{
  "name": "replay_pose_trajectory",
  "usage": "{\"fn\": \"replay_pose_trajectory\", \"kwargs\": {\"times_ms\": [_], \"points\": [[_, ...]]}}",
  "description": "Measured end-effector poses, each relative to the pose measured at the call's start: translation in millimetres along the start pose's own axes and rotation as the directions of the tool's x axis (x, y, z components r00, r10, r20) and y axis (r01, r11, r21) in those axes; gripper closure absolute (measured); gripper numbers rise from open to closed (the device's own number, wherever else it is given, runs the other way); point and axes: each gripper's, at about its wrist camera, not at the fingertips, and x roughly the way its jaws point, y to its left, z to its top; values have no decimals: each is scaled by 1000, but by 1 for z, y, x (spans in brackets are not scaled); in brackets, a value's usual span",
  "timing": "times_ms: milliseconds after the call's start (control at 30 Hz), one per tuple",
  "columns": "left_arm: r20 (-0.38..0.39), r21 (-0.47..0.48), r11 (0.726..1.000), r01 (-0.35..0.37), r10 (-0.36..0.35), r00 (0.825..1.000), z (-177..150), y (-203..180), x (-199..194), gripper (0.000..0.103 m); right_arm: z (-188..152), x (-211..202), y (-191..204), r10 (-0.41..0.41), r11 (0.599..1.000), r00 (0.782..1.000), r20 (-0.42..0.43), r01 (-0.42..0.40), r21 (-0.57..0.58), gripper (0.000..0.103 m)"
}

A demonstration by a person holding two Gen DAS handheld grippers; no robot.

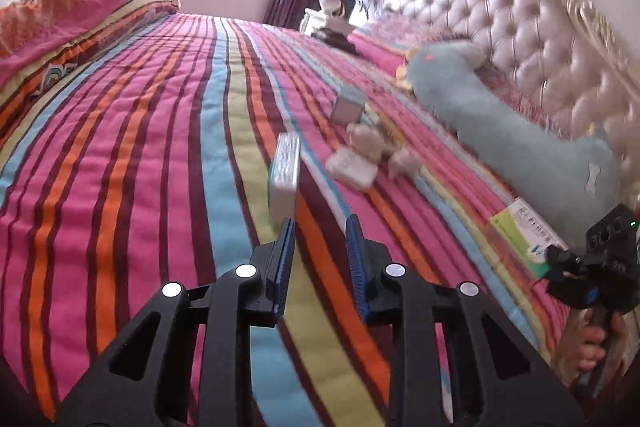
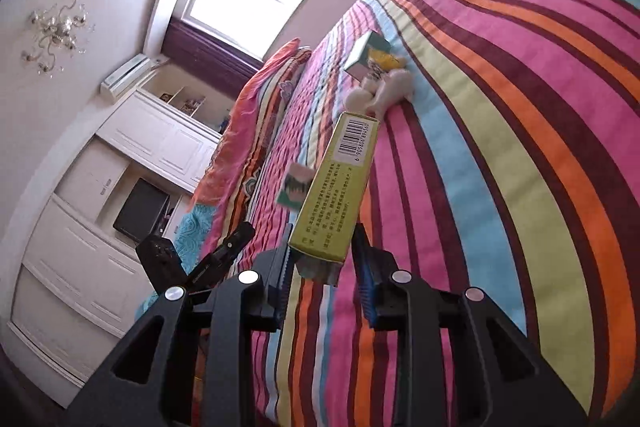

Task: Collect trash
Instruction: 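Grasp the white toothbrush box with the left tool while the right tool grasps the yellow box, then carry white box and yellow box over the wastebasket and open both tools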

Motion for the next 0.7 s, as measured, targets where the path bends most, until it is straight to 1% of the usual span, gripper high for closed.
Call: {"fn": "replay_pose_trajectory", "kwargs": {"times_ms": [33,67,133,167,200,233,267,300,367,433,467,500,533,567,600,633,700], "points": [[5,29,999,-21,21,1000,0,-5,-1,76,-6,-5,-1,5,1000,1000,4,-6,10,76],[24,37,998,-41,41,999,1,-7,-2,76,-10,-8,0,14,1000,1000,5,-14,13,76],[75,61,990,-128,123,990,8,-12,2,76,-17,-12,0,21,999,1000,-2,-21,28,76],[76,59,989,-137,133,988,15,-13,11,73,-20,-15,1,26,999,1000,-7,-26,29,76],[55,55,990,-132,129,990,19,-14,18,64,-22,-17,3,27,999,1000,-8,-27,23,76],[25,42,990,-135,134,991,24,-15,27,37,-23,-18,3,25,1000,1000,-8,-25,19,76],[-5,28,990,-141,141,990,28,-16,38,34,-24,-18,3,25,1000,1000,-8,-25,15,76],[-23,26,988,-152,152,988,31,-18,47,34,-22,-18,3,27,1000,1000,-8,-26,17,76],[-20,24,982,-189,190,982,35,-17,61,34,-23,-18,-3,32,999,999,-11,-32,25,76],[-76,-10,983,-185,183,980,39,-9,83,34,-21,-14,-7,40,999,999,-16,-40,32,76],[-116,-40,983,-179,174,978,42,-5,96,34,-22,-13,-8,46,999,999,-21,-45,30,76],[-137,-64,984,-167,157,978,43,-1,106,34,-24,-14,-11,49,998,998,-27,-48,28,76],[-147,-80,982,-169,156,977,44,3,115,36,-24,-10,-11,50,999,998,-36,-49,23,76],[-156,-79,979,-190,176,972,45,4,121,71,-26,-9,-11,49,999,998,-43,-48,18,76],[-170,-68,975,-213,199,965,44,4,125,82,-27,-6,-11,43,999,998,-50,-42,11,76],[-169,-57,975,-216,204,964,43,3,126,82,-28,-6,-12,39,999,998,-55,-39,5,76],[-154,-15,983,-181,176,972,39,-5,118,82,-33,-6,-11,38,999,997,-61,-38,-1,76]]}}
